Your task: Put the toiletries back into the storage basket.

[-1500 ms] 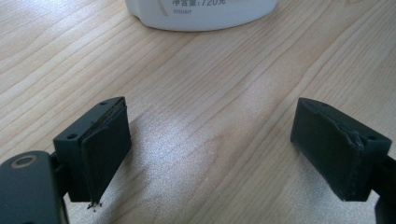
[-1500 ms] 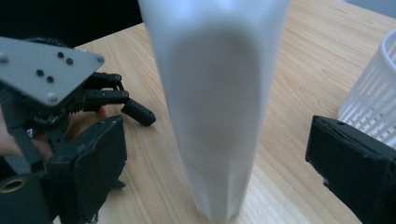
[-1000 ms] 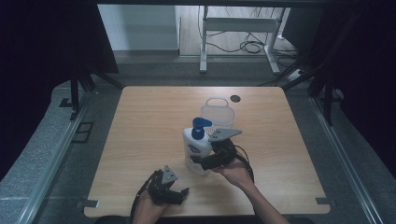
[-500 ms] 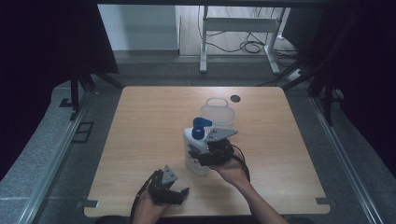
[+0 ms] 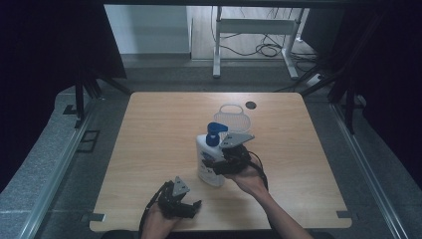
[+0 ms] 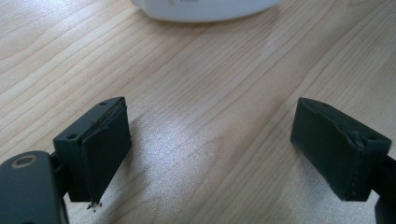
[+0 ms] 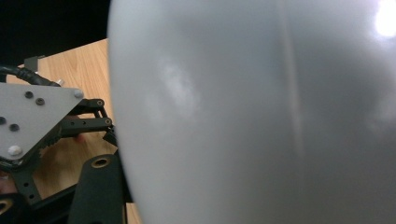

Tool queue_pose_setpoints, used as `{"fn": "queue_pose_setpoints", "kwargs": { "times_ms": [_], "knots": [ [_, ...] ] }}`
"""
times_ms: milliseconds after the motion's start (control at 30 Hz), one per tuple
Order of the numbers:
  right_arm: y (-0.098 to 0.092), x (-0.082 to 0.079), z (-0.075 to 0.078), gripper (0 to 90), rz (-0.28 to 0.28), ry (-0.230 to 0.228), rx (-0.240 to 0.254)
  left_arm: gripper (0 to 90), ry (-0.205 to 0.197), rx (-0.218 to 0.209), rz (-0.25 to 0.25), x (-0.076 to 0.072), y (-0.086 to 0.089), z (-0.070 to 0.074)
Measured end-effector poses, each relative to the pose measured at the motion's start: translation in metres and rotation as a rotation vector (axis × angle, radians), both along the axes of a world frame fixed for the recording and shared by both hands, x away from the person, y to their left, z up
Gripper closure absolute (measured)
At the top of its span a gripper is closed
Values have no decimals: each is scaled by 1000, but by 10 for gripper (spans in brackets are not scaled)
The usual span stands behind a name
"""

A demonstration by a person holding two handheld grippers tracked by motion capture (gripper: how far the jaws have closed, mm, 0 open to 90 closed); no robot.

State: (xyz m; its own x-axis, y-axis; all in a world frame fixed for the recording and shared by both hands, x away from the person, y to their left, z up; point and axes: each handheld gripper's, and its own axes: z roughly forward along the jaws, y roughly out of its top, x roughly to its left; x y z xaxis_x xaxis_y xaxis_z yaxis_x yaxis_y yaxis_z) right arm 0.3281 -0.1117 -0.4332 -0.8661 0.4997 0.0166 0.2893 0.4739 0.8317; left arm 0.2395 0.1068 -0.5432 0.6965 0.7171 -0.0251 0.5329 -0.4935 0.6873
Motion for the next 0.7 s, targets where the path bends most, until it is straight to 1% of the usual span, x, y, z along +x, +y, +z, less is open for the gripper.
{"fn": "queue_pose_setpoints", "kwargs": {
  "times_ms": [267, 467, 567, 700],
  "knots": [
    [-7, 5, 15, 375, 25, 1, 7, 115, 1, -1, 0, 0, 0, 0],
    [-13, 11, 25, 375, 48, -7, -2, 115, 1, -1, -1, 0, 0, 0],
    [-17, 16, 29, 375, 52, -6, 5, 115, 1, -1, -1, 0, 0, 0],
    [-23, 22, 34, 375, 62, 2, 27, 115, 1, -1, -1, 0, 0, 0]
  ]
}}
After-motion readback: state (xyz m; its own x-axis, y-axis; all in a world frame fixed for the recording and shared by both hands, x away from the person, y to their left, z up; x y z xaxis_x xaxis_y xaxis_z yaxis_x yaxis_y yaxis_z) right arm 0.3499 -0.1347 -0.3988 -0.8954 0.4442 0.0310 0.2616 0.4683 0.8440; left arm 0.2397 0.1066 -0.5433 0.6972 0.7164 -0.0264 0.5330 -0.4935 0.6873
